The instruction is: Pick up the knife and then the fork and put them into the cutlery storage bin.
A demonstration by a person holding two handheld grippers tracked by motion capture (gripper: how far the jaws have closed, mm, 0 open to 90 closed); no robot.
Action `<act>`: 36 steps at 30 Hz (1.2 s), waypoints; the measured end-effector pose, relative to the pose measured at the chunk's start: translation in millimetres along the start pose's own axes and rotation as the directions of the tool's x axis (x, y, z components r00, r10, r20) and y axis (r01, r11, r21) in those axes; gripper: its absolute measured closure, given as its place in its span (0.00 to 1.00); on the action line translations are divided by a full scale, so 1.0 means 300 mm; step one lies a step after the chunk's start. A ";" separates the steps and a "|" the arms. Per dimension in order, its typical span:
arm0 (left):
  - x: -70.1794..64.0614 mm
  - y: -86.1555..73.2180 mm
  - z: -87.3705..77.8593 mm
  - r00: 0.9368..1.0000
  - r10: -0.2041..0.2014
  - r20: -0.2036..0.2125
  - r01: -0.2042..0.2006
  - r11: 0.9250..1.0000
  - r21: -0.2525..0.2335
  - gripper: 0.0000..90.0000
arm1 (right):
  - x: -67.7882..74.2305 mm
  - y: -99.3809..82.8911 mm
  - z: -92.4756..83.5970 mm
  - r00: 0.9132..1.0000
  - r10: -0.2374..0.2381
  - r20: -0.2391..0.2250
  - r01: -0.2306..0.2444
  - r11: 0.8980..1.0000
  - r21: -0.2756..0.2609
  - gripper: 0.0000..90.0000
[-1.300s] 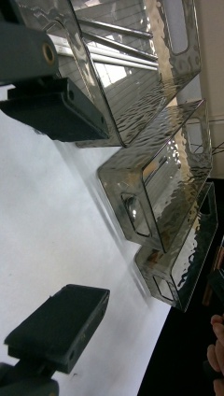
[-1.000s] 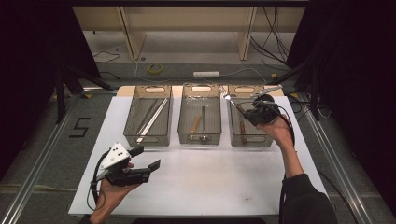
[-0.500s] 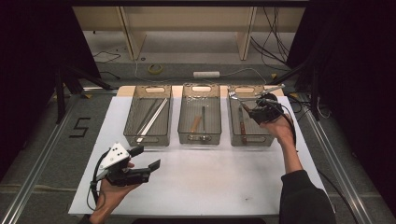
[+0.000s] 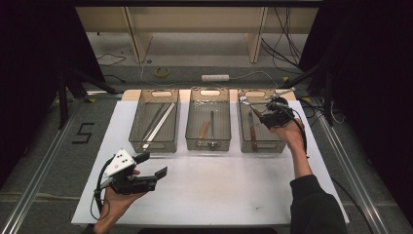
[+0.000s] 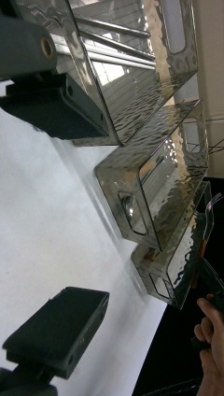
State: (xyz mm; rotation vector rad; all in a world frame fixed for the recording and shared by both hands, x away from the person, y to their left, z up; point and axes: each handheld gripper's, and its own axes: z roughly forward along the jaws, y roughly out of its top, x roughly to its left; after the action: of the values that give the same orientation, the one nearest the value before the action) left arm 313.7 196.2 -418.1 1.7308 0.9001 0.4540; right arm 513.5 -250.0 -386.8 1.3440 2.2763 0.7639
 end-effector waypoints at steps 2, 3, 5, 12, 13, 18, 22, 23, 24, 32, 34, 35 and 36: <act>-0.001 0.000 0.000 1.000 0.002 0.000 -0.002 1.000 0.000 0.19 | -0.001 0.000 0.007 1.000 0.005 0.005 -0.005 1.000 0.008 0.85; 0.000 0.000 0.000 1.000 0.002 0.001 -0.002 1.000 -0.001 0.18 | -0.002 0.000 0.009 1.000 0.010 0.008 -0.010 1.000 0.012 0.85; 0.001 0.000 0.001 1.000 0.002 0.001 -0.002 1.000 0.002 0.19 | -0.004 0.001 0.013 1.000 0.017 0.008 -0.017 1.000 0.016 0.85; -0.001 0.000 0.000 1.000 0.003 -0.002 -0.003 1.000 0.003 0.19 | -0.006 -0.003 0.038 0.999 0.028 0.029 -0.030 0.998 0.048 0.85; -0.001 0.000 -0.001 1.000 0.003 -0.001 -0.003 1.000 0.002 0.19 | -0.004 -0.003 0.041 0.999 0.023 0.038 -0.025 0.998 0.054 0.85; -0.002 0.000 0.000 1.000 0.004 -0.002 -0.004 1.000 0.004 0.19 | 0.001 -0.002 0.051 0.999 0.025 0.037 -0.027 0.998 0.058 0.85; 0.000 0.000 0.000 1.000 0.003 -0.004 -0.003 1.000 0.007 0.19 | 0.008 -0.004 0.063 0.999 0.028 0.042 -0.031 0.997 0.064 0.85; -0.001 0.000 -0.001 1.000 0.003 -0.003 -0.003 1.000 0.007 0.19 | 0.008 -0.006 0.065 0.999 0.027 0.043 -0.030 0.997 0.065 0.85; -0.001 0.000 -0.001 1.000 0.004 -0.002 -0.004 1.000 0.005 0.19 | 0.007 -0.008 0.067 0.999 0.026 0.045 -0.029 0.997 0.068 0.85; -0.002 -0.001 0.001 1.000 0.004 -0.005 -0.004 1.000 0.008 0.19 | 0.010 -0.010 0.074 0.999 0.052 -0.003 -0.052 0.996 0.069 0.77; -0.002 0.000 0.000 1.000 0.004 -0.004 -0.004 1.000 0.005 0.19 | 0.010 -0.006 0.065 0.998 0.051 -0.025 -0.050 0.997 0.061 0.74; -0.001 0.001 0.000 1.000 0.004 -0.004 -0.004 1.000 0.005 0.19 | 0.011 -0.004 0.061 0.998 0.049 -0.027 -0.047 0.997 0.055 0.72; -0.001 0.000 0.000 1.000 0.002 -0.005 -0.002 1.000 0.005 0.19 | 0.011 -0.003 0.057 0.998 0.051 -0.031 -0.049 0.998 0.050 0.71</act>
State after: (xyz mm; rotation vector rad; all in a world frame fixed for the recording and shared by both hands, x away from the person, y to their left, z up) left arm 313.7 195.9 -418.0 1.7362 0.9036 0.4581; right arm 521.2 -243.0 -400.9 1.4253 2.3087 0.7557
